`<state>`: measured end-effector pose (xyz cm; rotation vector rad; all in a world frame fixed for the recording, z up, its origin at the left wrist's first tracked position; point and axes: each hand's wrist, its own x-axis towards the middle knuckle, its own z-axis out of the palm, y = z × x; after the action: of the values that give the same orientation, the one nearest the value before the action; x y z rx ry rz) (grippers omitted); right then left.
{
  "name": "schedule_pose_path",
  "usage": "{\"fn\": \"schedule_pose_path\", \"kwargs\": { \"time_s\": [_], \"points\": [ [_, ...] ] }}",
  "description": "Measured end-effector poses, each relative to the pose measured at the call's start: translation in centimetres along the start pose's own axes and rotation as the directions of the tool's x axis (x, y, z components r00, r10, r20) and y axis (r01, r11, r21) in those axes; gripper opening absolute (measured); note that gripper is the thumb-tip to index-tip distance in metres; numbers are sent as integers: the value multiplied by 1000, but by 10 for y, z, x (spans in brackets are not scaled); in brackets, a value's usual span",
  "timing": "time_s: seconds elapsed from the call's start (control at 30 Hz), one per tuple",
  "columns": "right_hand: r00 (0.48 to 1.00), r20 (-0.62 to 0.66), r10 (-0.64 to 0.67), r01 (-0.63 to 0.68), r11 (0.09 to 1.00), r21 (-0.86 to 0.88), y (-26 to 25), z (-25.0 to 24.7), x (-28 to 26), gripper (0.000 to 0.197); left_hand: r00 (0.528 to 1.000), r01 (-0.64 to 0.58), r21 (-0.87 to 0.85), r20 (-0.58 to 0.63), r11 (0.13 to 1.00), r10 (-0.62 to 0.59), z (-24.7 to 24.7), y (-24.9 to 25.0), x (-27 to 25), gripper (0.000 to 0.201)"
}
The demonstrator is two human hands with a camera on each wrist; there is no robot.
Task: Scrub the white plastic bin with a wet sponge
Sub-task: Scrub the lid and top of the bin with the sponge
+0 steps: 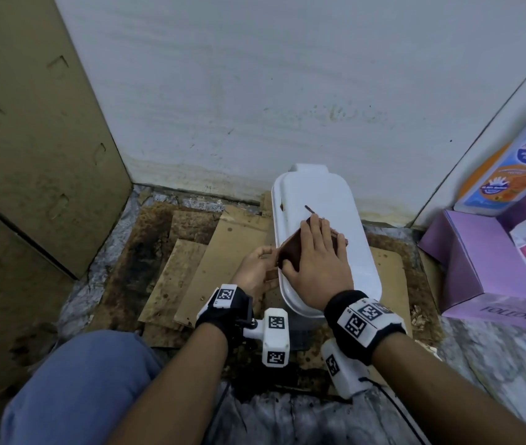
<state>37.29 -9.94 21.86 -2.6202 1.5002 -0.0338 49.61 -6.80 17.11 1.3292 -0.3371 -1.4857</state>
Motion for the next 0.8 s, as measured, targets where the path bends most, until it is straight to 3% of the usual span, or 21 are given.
{"fn": "schedule_pose_path", "kwargs": {
  "time_s": [0.1, 0.2, 0.27, 0.37, 0.57, 0.7, 0.8],
  "points": [
    [997, 64, -41, 39, 999, 35, -2, -7, 8, 79, 997, -47, -41, -57, 998, 44, -1, 0, -2, 11],
    [988, 30, -154, 151, 986, 70, -1, -14, 5, 67, 996, -73, -58, -59, 996, 69, -4, 2, -1, 27],
    [956, 17, -294, 293, 956, 19, 6, -18, -2, 54, 996, -83, -60, -45, 995, 81, -5, 3, 0, 30],
    [896, 133, -424, 430, 902, -20, 20, -18, -6, 57, 995, -92, -108, -46, 990, 87, -5, 5, 2, 30],
    [928, 175, -330, 343, 938, -52, 17, -17, 26, 68, 995, -77, -203, -83, 976, 61, 1, 6, 13, 30],
    [943, 172, -284, 307, 944, -122, 14, -28, 66, 47, 993, -82, -199, -104, 976, 62, 4, 6, 18, 34],
    [953, 140, -268, 289, 944, -159, 14, -27, 93, 45, 989, -108, -161, -120, 981, 89, 6, 6, 22, 29]
  ]
}}
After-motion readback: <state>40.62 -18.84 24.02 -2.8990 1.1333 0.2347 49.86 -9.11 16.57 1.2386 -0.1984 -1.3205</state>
